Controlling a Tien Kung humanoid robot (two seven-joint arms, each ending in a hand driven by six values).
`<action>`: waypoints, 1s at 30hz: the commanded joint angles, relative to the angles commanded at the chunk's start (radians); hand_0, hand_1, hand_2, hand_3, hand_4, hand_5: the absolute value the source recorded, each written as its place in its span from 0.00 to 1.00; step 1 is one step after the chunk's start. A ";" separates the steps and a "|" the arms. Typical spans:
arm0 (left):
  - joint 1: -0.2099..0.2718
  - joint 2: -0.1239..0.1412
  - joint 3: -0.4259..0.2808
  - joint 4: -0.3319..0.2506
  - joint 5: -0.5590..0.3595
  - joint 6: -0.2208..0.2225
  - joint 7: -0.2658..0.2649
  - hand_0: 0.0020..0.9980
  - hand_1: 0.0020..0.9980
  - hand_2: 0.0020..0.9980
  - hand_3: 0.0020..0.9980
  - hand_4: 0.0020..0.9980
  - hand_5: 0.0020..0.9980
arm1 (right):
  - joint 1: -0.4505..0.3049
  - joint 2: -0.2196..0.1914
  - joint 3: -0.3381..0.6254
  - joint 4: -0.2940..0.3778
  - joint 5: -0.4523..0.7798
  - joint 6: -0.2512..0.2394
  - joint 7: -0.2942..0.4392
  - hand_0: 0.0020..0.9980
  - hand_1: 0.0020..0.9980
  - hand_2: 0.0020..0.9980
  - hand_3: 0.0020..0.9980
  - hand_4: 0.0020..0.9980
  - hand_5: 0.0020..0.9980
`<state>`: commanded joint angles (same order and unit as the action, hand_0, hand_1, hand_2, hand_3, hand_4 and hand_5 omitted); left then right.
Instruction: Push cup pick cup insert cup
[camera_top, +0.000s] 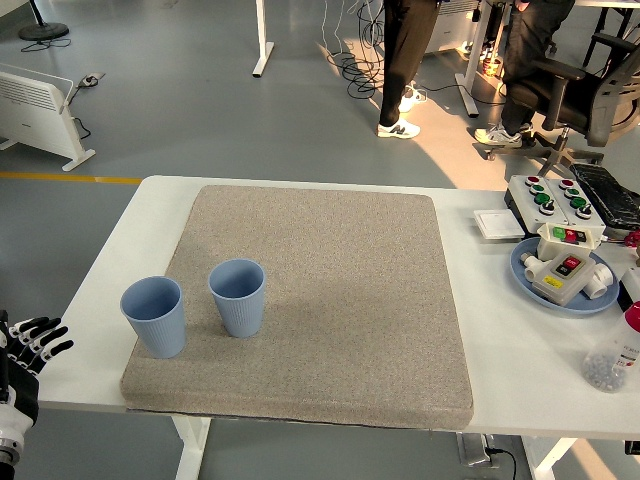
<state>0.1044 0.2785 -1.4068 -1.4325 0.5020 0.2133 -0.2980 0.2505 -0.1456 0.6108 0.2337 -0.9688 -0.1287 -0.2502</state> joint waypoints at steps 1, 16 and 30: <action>-0.005 -0.003 -0.005 0.007 -0.006 -0.048 0.046 0.78 0.82 0.82 0.75 0.56 1.00 | -0.001 0.000 0.001 0.000 -0.003 0.000 -0.001 0.52 0.54 0.62 0.57 0.12 0.45; -0.015 -0.007 -0.038 0.015 0.071 -0.173 0.133 0.85 0.88 0.90 0.84 0.57 1.00 | -0.014 0.001 0.004 0.002 -0.006 0.000 -0.004 0.52 0.54 0.62 0.57 0.12 0.45; -0.050 -0.024 -0.052 0.017 0.103 -0.117 0.117 0.85 0.87 0.88 0.83 0.59 1.00 | -0.005 0.002 -0.011 0.001 0.018 -0.005 0.001 0.52 0.54 0.62 0.57 0.12 0.45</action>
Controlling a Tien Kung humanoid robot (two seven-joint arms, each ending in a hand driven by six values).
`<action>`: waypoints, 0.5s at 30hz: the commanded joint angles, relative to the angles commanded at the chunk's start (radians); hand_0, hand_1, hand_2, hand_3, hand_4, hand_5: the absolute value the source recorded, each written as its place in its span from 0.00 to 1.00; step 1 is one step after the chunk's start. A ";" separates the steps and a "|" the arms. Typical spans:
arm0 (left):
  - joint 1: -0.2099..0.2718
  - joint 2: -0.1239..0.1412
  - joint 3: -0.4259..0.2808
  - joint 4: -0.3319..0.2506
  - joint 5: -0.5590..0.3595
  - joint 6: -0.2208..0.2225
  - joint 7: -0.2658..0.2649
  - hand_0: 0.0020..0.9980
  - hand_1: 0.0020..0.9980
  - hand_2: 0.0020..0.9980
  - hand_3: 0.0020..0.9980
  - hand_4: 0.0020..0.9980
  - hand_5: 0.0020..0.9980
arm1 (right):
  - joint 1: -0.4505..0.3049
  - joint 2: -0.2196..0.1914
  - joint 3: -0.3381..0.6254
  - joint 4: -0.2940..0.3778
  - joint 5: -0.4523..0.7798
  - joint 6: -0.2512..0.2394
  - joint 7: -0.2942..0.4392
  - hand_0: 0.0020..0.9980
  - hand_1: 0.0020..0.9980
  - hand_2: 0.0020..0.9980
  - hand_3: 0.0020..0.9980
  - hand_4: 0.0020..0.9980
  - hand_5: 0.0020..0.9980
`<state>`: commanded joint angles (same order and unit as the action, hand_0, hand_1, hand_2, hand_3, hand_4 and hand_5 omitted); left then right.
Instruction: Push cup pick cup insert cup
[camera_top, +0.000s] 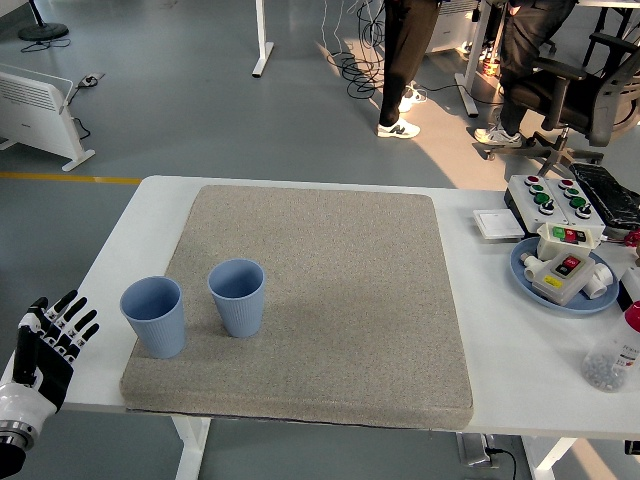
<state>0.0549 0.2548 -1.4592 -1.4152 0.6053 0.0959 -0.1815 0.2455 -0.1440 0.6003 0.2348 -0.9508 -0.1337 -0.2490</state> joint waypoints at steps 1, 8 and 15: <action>-0.002 -0.001 0.002 -0.001 0.002 0.020 -0.002 0.85 0.87 0.88 0.83 0.59 1.00 | 0.000 0.000 -0.001 0.000 0.001 0.000 0.000 0.52 0.54 0.62 0.57 0.12 0.45; -0.026 -0.011 0.019 -0.003 0.084 0.118 -0.028 0.84 0.86 0.88 0.83 0.58 1.00 | 0.003 -0.001 -0.004 0.000 0.006 -0.002 0.001 0.52 0.54 0.62 0.57 0.12 0.45; -0.041 -0.017 0.022 0.004 0.079 0.112 -0.022 0.84 0.86 0.88 0.82 0.58 1.00 | 0.005 -0.002 -0.008 -0.001 0.016 -0.004 0.002 0.52 0.54 0.62 0.57 0.12 0.45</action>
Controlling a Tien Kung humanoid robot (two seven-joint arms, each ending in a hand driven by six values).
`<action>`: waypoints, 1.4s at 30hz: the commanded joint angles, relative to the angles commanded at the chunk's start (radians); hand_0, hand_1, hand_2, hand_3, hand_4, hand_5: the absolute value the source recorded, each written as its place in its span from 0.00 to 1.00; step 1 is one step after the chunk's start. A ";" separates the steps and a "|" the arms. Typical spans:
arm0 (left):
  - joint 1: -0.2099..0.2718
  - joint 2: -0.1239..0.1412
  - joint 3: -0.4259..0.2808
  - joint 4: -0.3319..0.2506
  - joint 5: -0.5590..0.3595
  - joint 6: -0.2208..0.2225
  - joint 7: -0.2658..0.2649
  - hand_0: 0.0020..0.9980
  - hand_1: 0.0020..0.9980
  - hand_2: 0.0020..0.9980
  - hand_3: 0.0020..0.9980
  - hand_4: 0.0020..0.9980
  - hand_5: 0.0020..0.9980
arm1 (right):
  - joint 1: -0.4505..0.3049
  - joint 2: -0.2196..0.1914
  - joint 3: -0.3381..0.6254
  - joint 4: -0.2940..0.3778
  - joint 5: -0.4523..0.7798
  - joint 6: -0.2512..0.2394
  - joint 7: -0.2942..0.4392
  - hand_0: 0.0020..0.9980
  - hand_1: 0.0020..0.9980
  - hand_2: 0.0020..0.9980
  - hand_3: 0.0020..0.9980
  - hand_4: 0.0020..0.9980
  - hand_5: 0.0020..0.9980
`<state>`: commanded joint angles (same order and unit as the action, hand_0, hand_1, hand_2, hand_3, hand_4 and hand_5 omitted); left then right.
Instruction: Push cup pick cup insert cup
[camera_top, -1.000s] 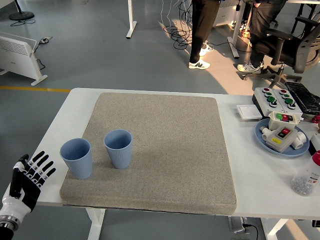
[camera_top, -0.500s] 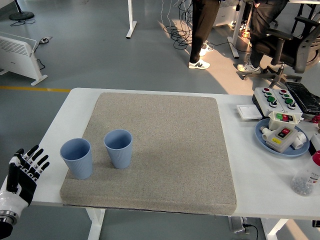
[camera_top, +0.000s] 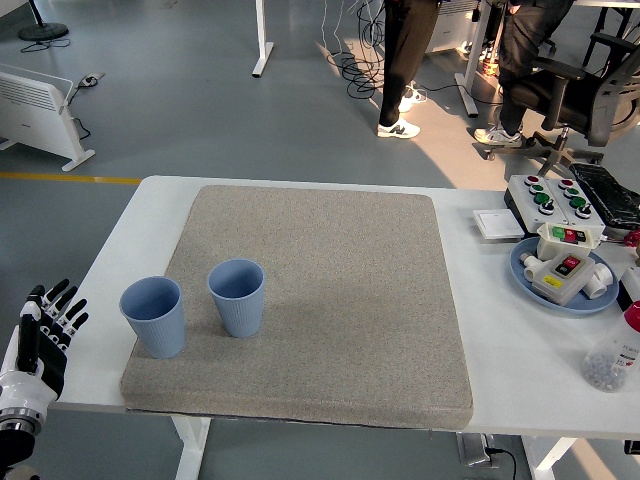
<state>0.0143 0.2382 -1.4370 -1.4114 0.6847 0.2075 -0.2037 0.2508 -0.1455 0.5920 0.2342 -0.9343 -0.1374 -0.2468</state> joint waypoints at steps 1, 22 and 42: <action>-0.001 -0.001 0.000 0.001 0.000 -0.001 0.000 0.84 0.86 0.88 0.82 0.58 1.00 | 0.000 0.000 0.000 0.000 0.001 0.000 0.000 0.52 0.54 0.62 0.57 0.12 0.45; 0.000 -0.003 0.004 0.001 -0.003 0.001 -0.003 0.83 0.86 0.86 0.81 0.57 1.00 | 0.004 -0.001 0.006 -0.002 -0.006 0.001 0.001 0.52 0.54 0.62 0.57 0.12 0.45; -0.004 -0.008 0.013 0.001 -0.009 0.005 -0.004 0.83 0.85 0.86 0.81 0.57 1.00 | 0.004 -0.001 0.009 -0.001 -0.010 0.002 -0.001 0.52 0.54 0.62 0.57 0.12 0.45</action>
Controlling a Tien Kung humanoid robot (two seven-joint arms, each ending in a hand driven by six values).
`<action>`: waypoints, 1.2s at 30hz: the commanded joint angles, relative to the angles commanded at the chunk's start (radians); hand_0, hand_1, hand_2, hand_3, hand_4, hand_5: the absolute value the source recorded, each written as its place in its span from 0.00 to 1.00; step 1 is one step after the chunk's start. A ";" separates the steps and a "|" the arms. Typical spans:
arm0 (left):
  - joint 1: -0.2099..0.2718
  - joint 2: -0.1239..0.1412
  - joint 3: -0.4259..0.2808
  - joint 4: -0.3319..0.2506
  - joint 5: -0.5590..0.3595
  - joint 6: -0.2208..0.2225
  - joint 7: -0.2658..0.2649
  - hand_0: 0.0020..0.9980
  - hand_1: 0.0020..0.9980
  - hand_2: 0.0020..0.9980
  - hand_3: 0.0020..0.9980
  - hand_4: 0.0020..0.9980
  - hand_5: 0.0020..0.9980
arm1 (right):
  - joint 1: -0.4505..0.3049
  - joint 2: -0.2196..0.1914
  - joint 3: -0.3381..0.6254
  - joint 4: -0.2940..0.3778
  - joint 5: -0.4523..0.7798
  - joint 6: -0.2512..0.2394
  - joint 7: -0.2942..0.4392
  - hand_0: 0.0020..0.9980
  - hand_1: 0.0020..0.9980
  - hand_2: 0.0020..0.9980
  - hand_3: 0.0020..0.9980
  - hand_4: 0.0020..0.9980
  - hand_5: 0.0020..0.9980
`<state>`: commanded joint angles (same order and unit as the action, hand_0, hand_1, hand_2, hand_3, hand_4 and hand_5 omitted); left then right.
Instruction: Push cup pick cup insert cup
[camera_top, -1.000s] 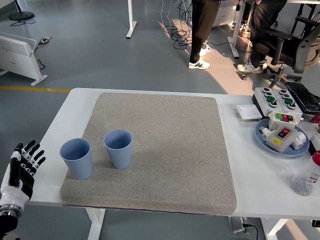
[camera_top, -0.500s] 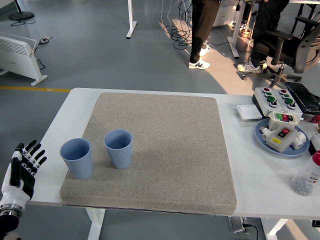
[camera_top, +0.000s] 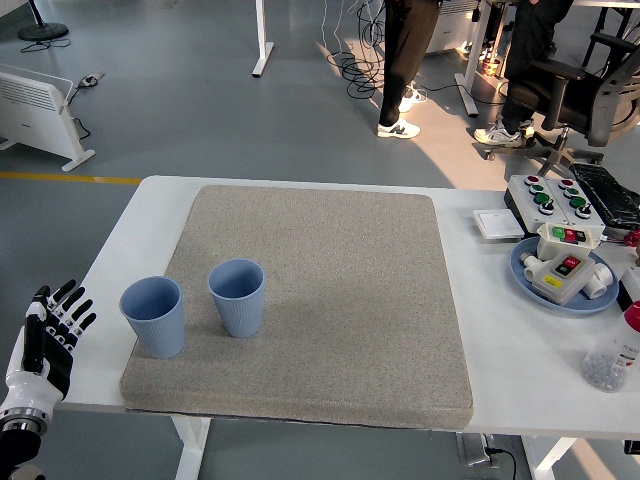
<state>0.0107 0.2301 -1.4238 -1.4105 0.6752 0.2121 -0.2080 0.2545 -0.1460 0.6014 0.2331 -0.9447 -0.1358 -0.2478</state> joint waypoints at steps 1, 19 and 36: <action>0.000 0.000 0.000 0.000 0.000 0.000 0.000 0.83 0.85 0.86 0.81 0.57 1.00 | 0.000 0.000 0.000 0.000 0.000 0.000 0.000 0.52 0.54 0.62 0.57 0.12 0.45; 0.004 -0.001 0.010 0.003 -0.002 -0.001 -0.002 0.83 0.85 0.86 0.81 0.57 1.00 | -0.011 0.000 0.013 0.002 -0.021 0.003 -0.007 0.52 0.54 0.62 0.57 0.12 0.45; 0.001 0.000 0.007 0.004 -0.006 0.001 -0.004 0.83 0.85 0.86 0.80 0.57 1.00 | -0.004 0.000 0.001 0.001 -0.001 0.000 -0.002 0.52 0.54 0.62 0.57 0.12 0.45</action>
<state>0.0116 0.2301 -1.4163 -1.4069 0.6695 0.2135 -0.2122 0.2505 -0.1461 0.6023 0.2343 -0.9455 -0.1361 -0.2498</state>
